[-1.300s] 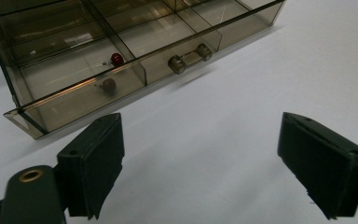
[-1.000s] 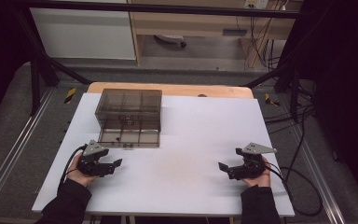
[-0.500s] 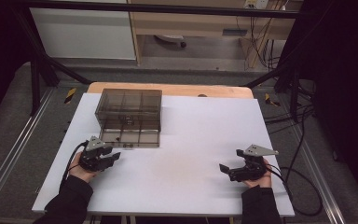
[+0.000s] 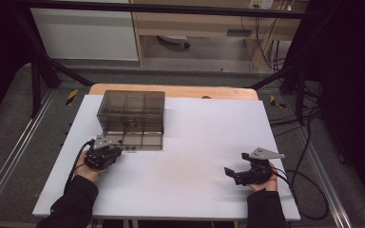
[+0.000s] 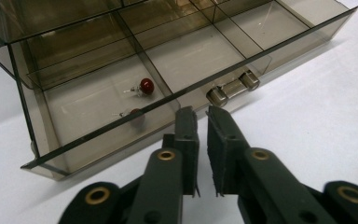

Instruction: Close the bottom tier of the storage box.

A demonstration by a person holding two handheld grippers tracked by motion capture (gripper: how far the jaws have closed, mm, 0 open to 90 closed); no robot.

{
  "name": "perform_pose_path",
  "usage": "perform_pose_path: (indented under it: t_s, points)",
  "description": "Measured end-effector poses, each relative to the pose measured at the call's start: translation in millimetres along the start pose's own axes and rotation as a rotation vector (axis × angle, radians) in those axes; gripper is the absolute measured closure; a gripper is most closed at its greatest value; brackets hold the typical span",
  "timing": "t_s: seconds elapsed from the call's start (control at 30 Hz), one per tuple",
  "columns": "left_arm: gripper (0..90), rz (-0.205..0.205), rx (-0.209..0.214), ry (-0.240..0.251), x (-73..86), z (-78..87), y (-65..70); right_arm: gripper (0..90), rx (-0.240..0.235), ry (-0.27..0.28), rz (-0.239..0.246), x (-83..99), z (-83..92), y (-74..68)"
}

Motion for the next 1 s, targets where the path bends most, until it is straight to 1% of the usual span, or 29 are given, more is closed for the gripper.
perform_pose_path:
  t_s: [0.17, 0.23, 0.33, 0.67, 0.73, 1.0]
  points:
    - [87.8, 0.012, 0.000, -0.010, 0.6, -3.5, -0.7, 0.2, 0.001, -0.004, 0.006, 0.5, -0.4, 0.2]
    - [89.1, 0.008, -0.001, -0.015, 1.0, -4.4, -0.8, 0.2, 0.001, -0.005, 0.005, 0.7, -0.6, 0.1]
    - [89.4, 0.014, -0.001, -0.012, 0.5, -6.1, -0.2, 0.3, -0.001, -0.009, 0.004, 1.0, -0.6, 0.1]
    - [89.5, 0.016, -0.002, 0.000, -0.5, -11.8, 0.5, 0.2, -0.005, -0.012, 0.004, 1.3, -0.4, -0.6]
    - [89.5, 0.017, 0.006, -0.003, -0.4, -12.9, 0.8, 0.2, -0.006, -0.011, 0.003, 1.3, -0.3, -0.9]
    - [89.5, 0.022, -0.005, 0.011, -2.4, -15.2, -0.2, 0.2, -0.007, -0.013, 0.006, 1.6, -0.5, -1.1]
Point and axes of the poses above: each handheld gripper's, and its own axes: z roughly backward along the jaws, x roughly out of its underside, y roughly to its right, the point moved 6 cm from there along -z, roughly forward along the jaws, and after that the axes turned 11 degrees about -x, right-handed, at the moved point
